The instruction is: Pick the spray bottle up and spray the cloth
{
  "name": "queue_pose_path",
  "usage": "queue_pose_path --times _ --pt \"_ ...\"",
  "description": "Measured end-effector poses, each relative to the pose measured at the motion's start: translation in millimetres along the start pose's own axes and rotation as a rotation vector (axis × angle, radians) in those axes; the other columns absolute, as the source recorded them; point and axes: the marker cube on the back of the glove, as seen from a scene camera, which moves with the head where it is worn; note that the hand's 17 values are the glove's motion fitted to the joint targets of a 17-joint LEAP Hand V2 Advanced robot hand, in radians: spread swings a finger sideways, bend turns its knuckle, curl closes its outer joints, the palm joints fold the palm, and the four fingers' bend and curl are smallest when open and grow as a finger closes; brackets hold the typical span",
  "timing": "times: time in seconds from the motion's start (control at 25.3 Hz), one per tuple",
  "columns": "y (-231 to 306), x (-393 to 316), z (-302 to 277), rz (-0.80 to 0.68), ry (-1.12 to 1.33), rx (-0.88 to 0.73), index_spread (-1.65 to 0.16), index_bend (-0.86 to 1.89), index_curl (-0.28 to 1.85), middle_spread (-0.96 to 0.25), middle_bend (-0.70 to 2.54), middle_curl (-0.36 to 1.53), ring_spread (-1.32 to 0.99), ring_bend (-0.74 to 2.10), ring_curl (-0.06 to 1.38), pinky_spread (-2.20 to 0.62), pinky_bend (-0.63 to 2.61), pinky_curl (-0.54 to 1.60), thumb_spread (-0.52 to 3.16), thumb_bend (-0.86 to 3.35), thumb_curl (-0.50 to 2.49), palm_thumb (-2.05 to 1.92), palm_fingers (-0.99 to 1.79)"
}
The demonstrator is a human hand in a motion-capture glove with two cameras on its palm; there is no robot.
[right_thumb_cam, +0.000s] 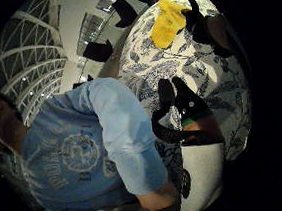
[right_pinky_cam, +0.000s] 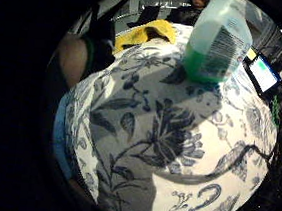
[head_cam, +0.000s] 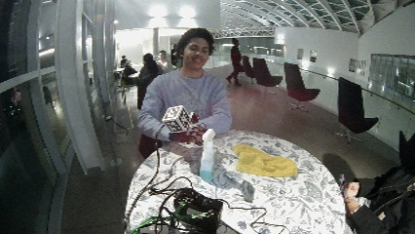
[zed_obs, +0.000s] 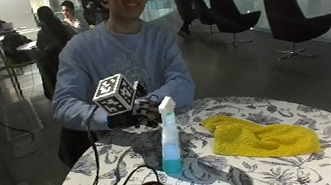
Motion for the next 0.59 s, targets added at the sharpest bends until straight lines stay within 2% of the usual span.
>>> queue_pose_path --times 0.24,0.39,0.59 --pt "-3 4 5 0.079 -0.109 0.045 -0.30 0.11 0.27 -0.05 0.42 0.30 -0.04 0.43 0.28 0.14 0.19 0.23 1.00 0.23 0.30 0.66 0.84" --pt "-6 9 5 0.145 -0.315 0.112 -0.33 0.02 0.23 -0.05 0.41 0.32 -0.04 0.45 0.30 0.15 0.24 0.26 1.04 0.20 0.31 0.65 0.75" --pt "-7 23 -7 0.258 -0.586 0.258 -0.34 0.04 0.20 -0.05 0.40 0.33 -0.03 0.46 0.31 0.16 0.28 0.28 1.06 0.15 0.32 0.66 0.68"
